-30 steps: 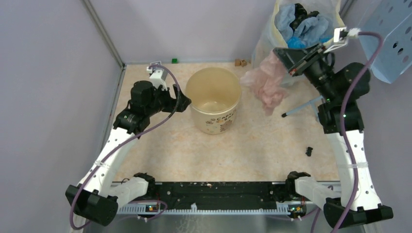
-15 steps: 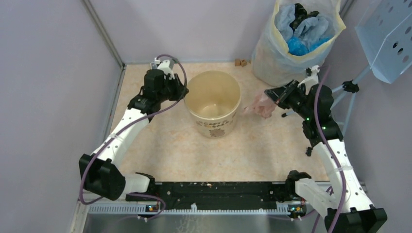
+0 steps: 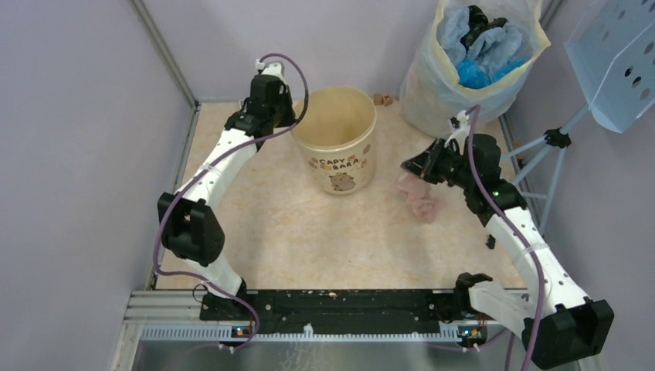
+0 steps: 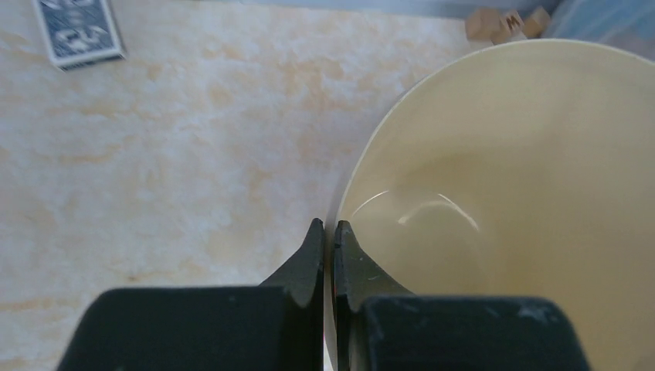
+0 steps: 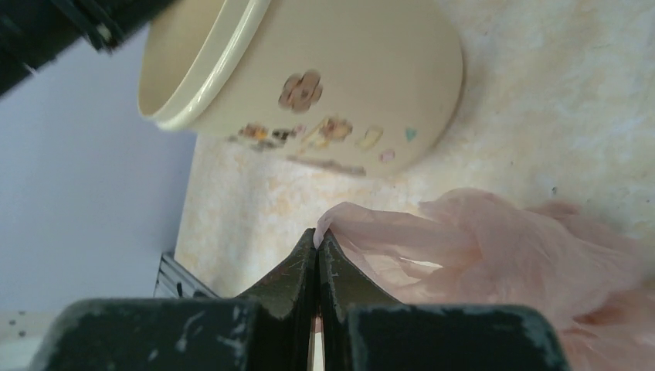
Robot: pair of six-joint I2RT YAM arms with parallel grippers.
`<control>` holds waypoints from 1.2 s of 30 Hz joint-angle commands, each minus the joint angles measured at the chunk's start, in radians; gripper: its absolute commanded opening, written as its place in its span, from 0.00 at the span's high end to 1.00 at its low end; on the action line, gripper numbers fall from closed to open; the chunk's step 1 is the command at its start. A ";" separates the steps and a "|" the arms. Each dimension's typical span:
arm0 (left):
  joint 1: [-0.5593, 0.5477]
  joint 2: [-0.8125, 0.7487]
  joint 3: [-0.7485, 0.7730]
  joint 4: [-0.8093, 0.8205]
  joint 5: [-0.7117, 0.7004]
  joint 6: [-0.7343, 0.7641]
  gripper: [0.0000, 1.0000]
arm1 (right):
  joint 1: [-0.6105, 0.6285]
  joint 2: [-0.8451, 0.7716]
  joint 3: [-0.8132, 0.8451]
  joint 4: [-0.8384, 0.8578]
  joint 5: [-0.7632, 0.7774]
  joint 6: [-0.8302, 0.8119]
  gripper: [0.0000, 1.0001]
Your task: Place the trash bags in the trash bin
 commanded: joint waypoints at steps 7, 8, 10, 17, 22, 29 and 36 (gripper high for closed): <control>0.015 0.055 0.212 0.004 -0.147 0.051 0.97 | 0.204 0.027 0.084 0.107 -0.183 -0.005 1.00; 0.015 0.051 0.199 0.015 -0.124 0.046 0.89 | 0.245 0.040 0.103 0.117 -0.186 0.011 1.00; 0.015 0.027 0.178 0.042 -0.066 0.044 0.62 | 0.313 0.068 0.137 0.121 -0.168 0.025 1.00; 0.015 -0.127 0.102 0.030 0.062 0.124 0.14 | 0.330 0.146 0.126 0.148 -0.042 0.075 1.00; 0.013 -0.349 -0.108 0.061 0.307 0.196 0.11 | 0.330 0.197 0.099 0.217 -0.083 0.097 1.00; -0.032 -0.647 -0.537 0.284 0.653 0.103 0.21 | 0.331 0.286 0.157 -0.006 0.007 -0.132 0.35; -0.080 -0.700 -0.726 0.317 0.491 -0.007 0.19 | 0.331 0.140 0.009 -0.027 0.163 -0.244 0.19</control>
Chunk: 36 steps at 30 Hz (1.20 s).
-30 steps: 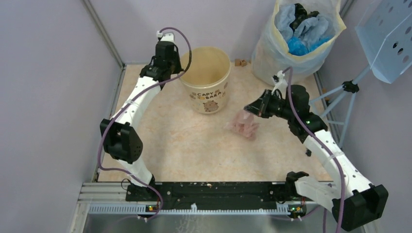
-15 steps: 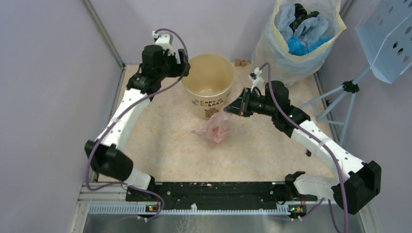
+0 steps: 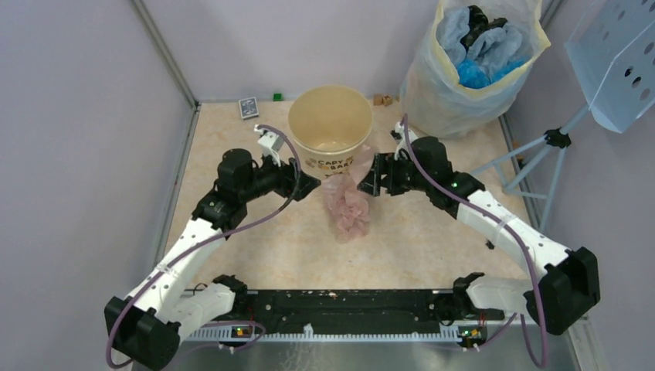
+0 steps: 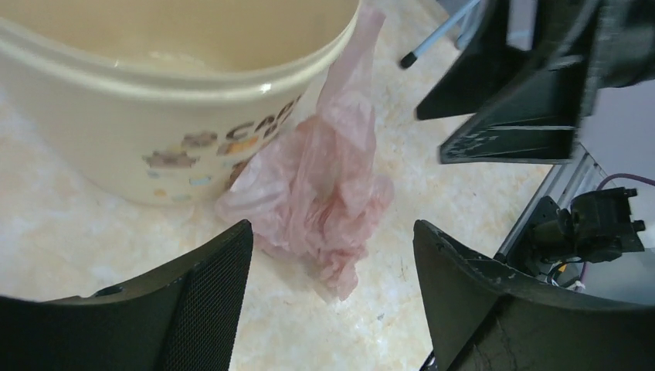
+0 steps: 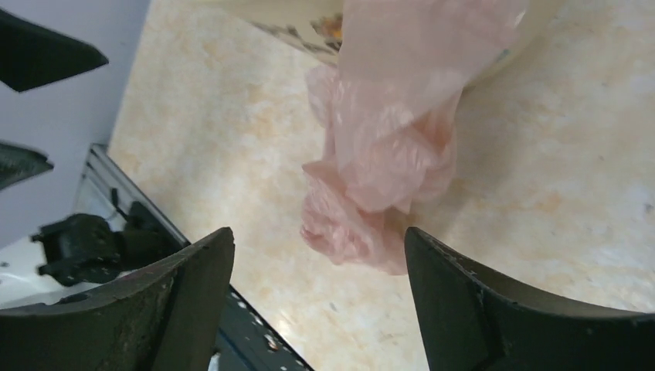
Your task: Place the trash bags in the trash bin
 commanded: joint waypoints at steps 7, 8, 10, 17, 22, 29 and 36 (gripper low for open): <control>-0.049 0.007 -0.243 0.242 -0.044 -0.173 0.22 | 0.015 -0.198 -0.269 0.118 0.090 -0.041 0.27; -0.060 0.016 -0.252 0.245 -0.043 -0.175 0.23 | 0.020 -0.189 -0.280 0.133 0.095 -0.041 0.33; -0.082 0.039 -0.264 0.251 -0.053 -0.177 0.26 | 0.026 -0.165 -0.306 0.180 0.107 -0.043 0.42; -0.176 0.100 -0.332 0.350 -0.144 -0.198 0.32 | 0.027 -0.047 -0.361 0.364 0.145 -0.012 0.44; -0.212 0.169 -0.346 0.415 -0.202 -0.207 0.33 | 0.034 0.051 -0.365 0.440 0.093 0.017 0.40; -0.230 0.305 -0.292 0.474 -0.227 -0.198 0.34 | 0.040 0.164 -0.358 0.443 0.109 0.027 0.33; -0.256 0.428 -0.209 0.402 -0.292 -0.176 0.40 | 0.057 0.196 -0.388 0.494 0.089 0.027 0.59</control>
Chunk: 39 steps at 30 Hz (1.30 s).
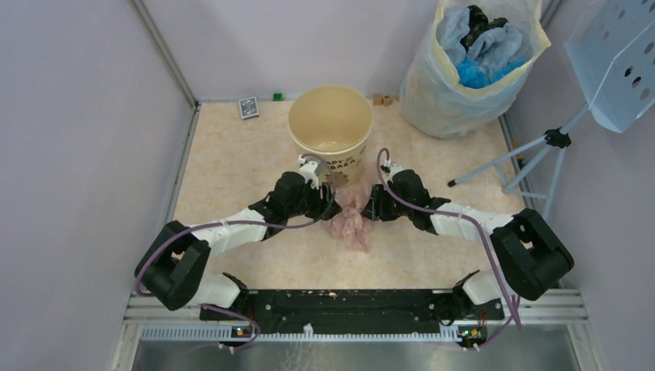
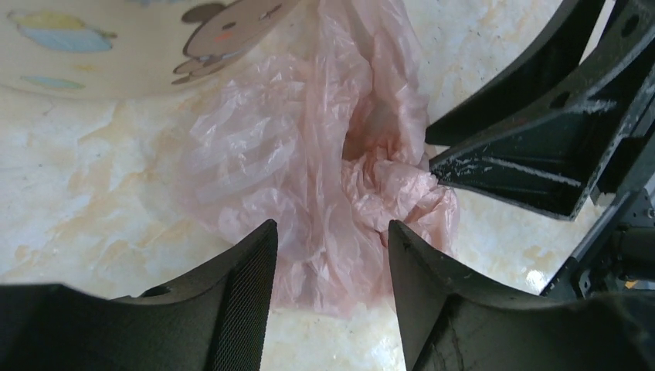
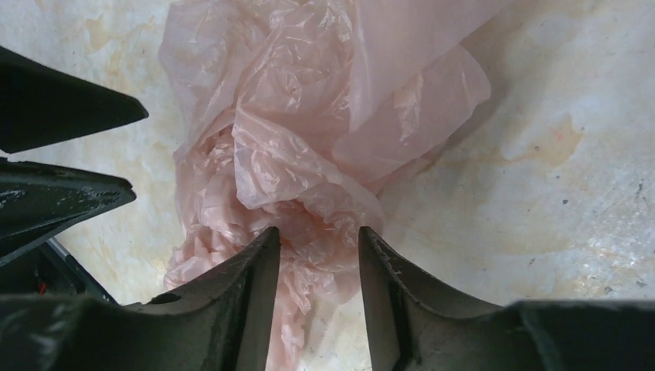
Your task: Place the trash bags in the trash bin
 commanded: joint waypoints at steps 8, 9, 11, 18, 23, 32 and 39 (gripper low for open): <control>-0.052 0.135 0.149 -0.077 -0.083 0.050 0.41 | 0.056 0.015 0.003 0.056 -0.011 -0.037 0.71; -0.053 0.157 0.166 -0.101 -0.096 0.050 0.43 | 0.059 0.013 0.002 0.056 -0.011 -0.039 0.72; -0.057 0.202 0.196 -0.146 -0.125 0.052 0.47 | 0.063 0.009 0.002 0.053 -0.008 -0.044 0.76; -0.067 0.242 0.190 -0.173 -0.170 0.034 0.89 | 0.083 -0.023 0.004 -0.002 0.075 -0.074 0.91; -0.068 0.130 0.144 -0.184 -0.125 0.007 1.00 | 0.092 -0.099 -0.007 -0.131 0.315 -0.055 1.00; -0.067 -0.102 0.115 -0.272 -0.080 0.000 1.00 | 0.095 -0.290 -0.078 0.047 -0.054 -0.142 1.00; -0.067 -0.100 0.095 -0.258 -0.013 -0.033 1.00 | 0.252 -0.244 -0.022 0.105 -0.062 -0.177 1.00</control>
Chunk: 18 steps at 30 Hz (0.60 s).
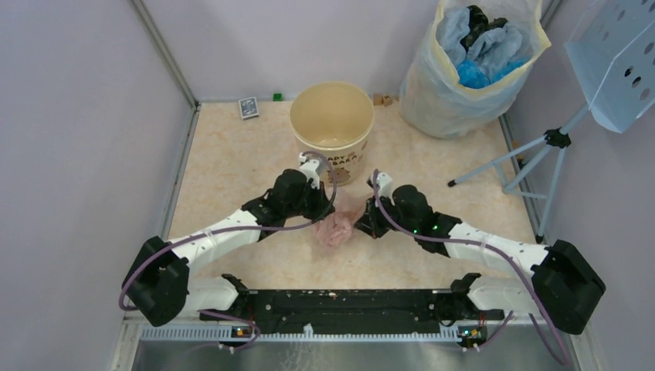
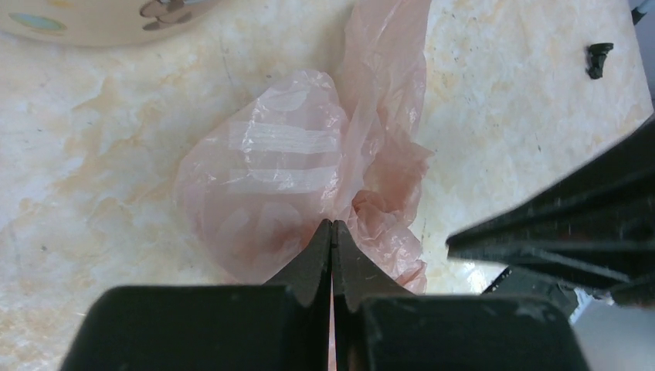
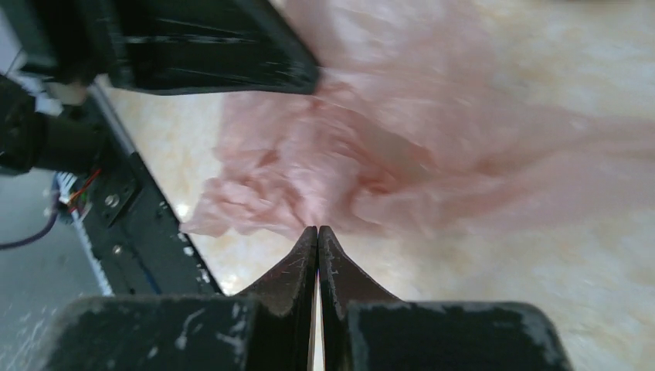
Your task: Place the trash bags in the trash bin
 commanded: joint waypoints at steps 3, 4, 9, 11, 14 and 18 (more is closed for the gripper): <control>-0.005 0.002 -0.023 0.021 0.095 -0.042 1.00 | 0.085 0.125 0.067 0.154 -0.028 0.011 1.00; -0.005 0.002 -0.022 0.022 0.104 -0.044 1.00 | 0.086 0.156 0.068 0.170 -0.004 0.030 1.00; -0.002 -0.019 0.008 -0.022 0.136 -0.066 1.00 | 0.086 0.347 0.101 0.174 0.104 0.113 1.00; -0.001 -0.044 0.016 -0.026 0.161 -0.078 1.00 | 0.086 0.413 0.109 0.172 0.113 0.128 1.00; 0.006 -0.093 0.021 -0.023 0.195 -0.101 1.00 | 0.084 0.447 0.084 0.195 0.155 0.168 1.00; 0.027 -0.144 0.030 -0.058 0.186 -0.092 1.00 | 0.084 0.393 0.040 0.224 0.172 0.167 1.00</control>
